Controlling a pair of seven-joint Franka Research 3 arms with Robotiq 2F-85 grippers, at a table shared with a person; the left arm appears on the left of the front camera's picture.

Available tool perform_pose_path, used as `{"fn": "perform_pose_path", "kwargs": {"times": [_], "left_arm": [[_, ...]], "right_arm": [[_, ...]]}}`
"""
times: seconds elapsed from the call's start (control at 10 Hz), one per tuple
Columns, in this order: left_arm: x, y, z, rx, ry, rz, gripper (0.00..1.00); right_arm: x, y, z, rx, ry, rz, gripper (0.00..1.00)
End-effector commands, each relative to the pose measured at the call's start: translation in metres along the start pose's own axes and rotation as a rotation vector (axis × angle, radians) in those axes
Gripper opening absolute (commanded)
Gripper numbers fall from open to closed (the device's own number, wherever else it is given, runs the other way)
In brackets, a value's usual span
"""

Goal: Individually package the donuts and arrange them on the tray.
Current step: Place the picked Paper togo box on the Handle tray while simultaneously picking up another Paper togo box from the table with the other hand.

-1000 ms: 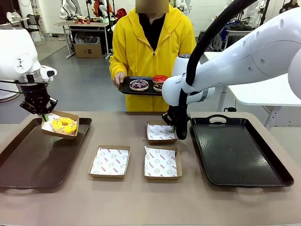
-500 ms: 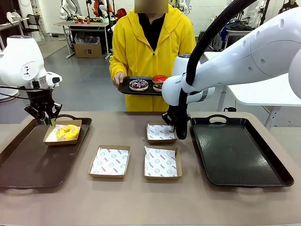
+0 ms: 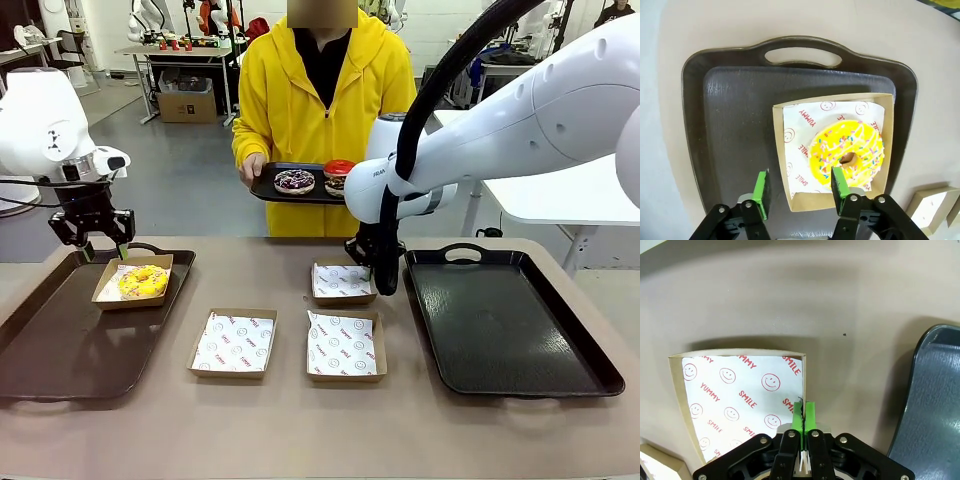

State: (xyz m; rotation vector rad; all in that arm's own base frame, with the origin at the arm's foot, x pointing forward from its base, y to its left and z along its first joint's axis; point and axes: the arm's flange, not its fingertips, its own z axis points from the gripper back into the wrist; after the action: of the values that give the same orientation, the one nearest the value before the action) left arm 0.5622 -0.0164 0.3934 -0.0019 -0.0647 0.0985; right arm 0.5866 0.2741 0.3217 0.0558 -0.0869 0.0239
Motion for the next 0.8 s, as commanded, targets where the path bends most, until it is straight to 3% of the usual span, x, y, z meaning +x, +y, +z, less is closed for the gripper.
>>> {"fn": "perform_pose_path", "kwargs": {"times": [0.0,0.3,0.7], "left_arm": [[-0.006,0.006,0.010,-0.041,0.014,-0.016,0.72],[-0.012,0.007,0.014,-0.078,0.028,-0.028,1.00],[-0.029,0.008,0.038,-0.154,0.006,-0.021,1.00]], "right_arm": [[-0.005,-0.002,0.001,-0.032,0.003,-0.025,0.00],[-0.006,-0.003,0.002,-0.030,0.006,-0.027,0.00],[-0.009,-0.002,0.007,-0.031,0.030,-0.041,0.00]]}}
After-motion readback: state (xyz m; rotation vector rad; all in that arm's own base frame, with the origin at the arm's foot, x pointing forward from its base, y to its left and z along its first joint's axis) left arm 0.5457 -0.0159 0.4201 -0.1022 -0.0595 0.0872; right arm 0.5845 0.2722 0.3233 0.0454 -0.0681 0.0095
